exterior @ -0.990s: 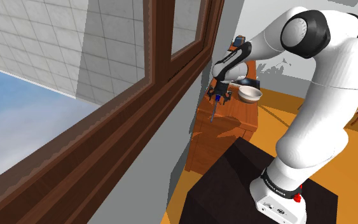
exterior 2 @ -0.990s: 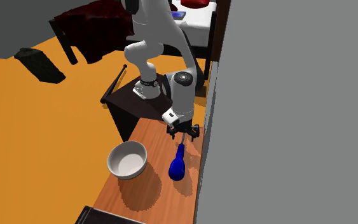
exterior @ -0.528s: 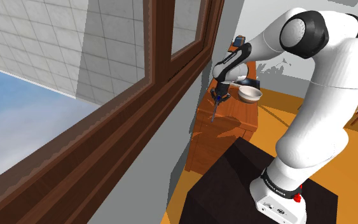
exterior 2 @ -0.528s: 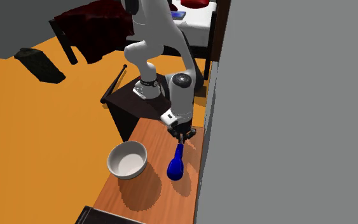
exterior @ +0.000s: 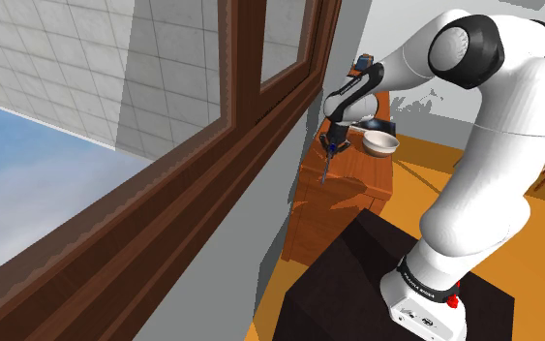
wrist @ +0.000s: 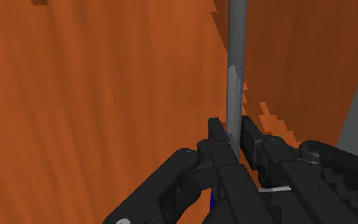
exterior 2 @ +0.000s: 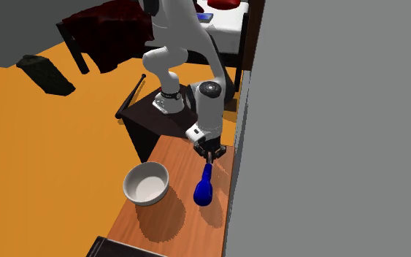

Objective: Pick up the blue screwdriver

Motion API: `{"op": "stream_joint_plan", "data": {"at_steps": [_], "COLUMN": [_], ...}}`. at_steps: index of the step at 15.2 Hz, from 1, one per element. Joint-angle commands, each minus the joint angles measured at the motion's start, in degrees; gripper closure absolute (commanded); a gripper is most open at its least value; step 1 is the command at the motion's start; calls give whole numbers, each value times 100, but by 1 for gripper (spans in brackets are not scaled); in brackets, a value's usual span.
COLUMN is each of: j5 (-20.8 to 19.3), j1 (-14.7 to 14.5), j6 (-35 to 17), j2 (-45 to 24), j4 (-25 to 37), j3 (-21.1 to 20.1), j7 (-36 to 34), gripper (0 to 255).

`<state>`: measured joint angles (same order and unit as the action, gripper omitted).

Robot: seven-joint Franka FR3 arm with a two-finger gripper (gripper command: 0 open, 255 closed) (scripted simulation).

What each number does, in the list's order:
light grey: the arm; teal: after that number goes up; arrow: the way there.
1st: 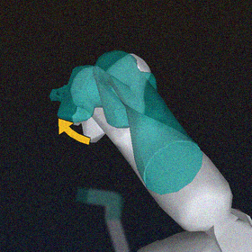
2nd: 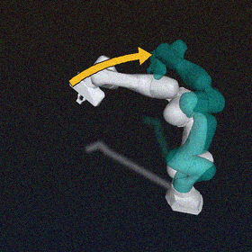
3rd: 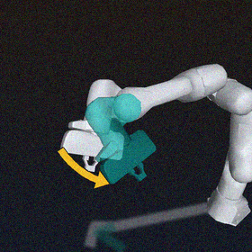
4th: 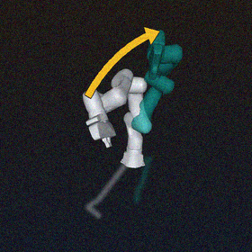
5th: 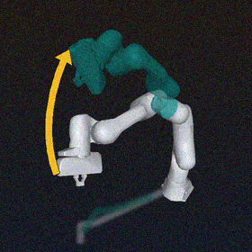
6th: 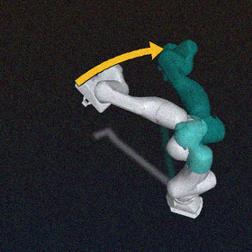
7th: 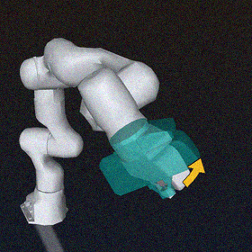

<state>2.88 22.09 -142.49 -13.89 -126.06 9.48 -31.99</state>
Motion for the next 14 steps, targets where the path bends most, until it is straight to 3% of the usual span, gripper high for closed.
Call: {"op": "stream_joint_plan", "data": {"at_steps": [1,14], "j5": [-35,-189], "j1": [-15,-48], "j6": [132,920], "j2": [118,684], "j4": [15,246], "j3": [10,51], "j7": [-29,-130], "gripper": [255,255]}}
